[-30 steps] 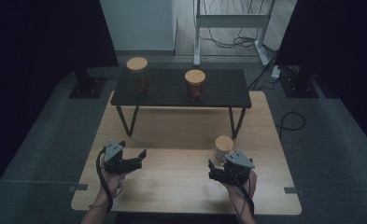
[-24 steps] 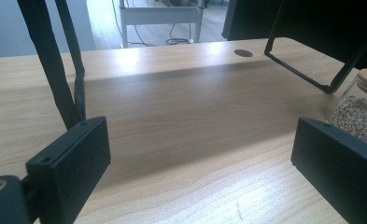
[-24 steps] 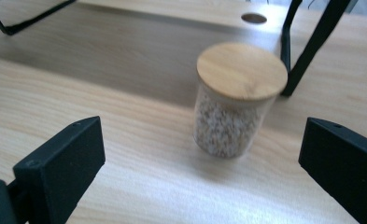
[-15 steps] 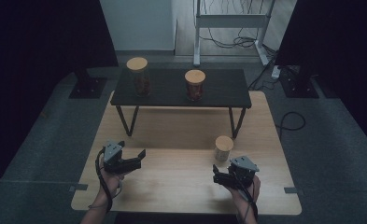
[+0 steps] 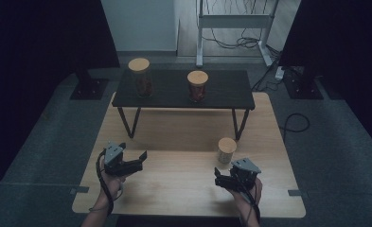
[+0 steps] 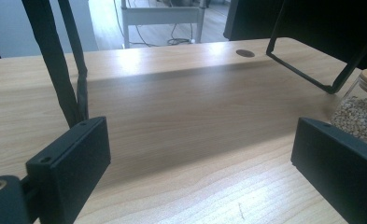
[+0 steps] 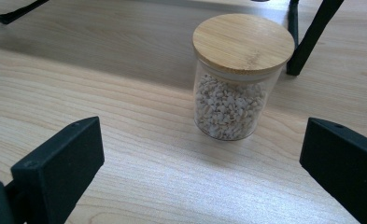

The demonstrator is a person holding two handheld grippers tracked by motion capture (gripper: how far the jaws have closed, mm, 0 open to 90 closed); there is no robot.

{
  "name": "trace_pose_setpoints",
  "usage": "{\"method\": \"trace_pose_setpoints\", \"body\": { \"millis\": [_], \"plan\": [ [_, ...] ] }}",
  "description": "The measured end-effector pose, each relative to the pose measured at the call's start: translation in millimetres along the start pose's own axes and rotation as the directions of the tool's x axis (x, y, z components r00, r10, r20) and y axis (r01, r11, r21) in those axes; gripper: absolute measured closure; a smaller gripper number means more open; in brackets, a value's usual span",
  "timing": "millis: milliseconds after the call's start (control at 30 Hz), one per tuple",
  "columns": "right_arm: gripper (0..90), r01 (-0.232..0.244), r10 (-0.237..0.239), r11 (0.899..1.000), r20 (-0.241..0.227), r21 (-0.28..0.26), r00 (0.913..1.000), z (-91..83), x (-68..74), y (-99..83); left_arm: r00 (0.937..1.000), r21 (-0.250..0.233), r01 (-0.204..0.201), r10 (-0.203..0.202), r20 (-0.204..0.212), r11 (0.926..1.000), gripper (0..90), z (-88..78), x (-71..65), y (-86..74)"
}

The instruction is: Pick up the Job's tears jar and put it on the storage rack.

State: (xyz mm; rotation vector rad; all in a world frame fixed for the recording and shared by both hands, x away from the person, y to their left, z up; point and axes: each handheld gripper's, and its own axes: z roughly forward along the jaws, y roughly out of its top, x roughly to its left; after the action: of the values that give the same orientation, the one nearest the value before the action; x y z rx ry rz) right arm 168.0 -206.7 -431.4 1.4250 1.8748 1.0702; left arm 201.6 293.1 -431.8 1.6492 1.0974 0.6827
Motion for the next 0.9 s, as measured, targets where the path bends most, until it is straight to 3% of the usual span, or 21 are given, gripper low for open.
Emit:
{"method": "trace_pose_setpoints", "body": {
  "millis": [900],
  "plan": [
    [0.0, -0.012, 0.012, 1.0, -0.014, 0.025, 0.9998, 22.1, -8.4, 8.6, 1.0, 0.0, 0.002, -0.002, -0.003, 1.0, 4.4, -0.3, -0.2, 0.2]
  ]
}}
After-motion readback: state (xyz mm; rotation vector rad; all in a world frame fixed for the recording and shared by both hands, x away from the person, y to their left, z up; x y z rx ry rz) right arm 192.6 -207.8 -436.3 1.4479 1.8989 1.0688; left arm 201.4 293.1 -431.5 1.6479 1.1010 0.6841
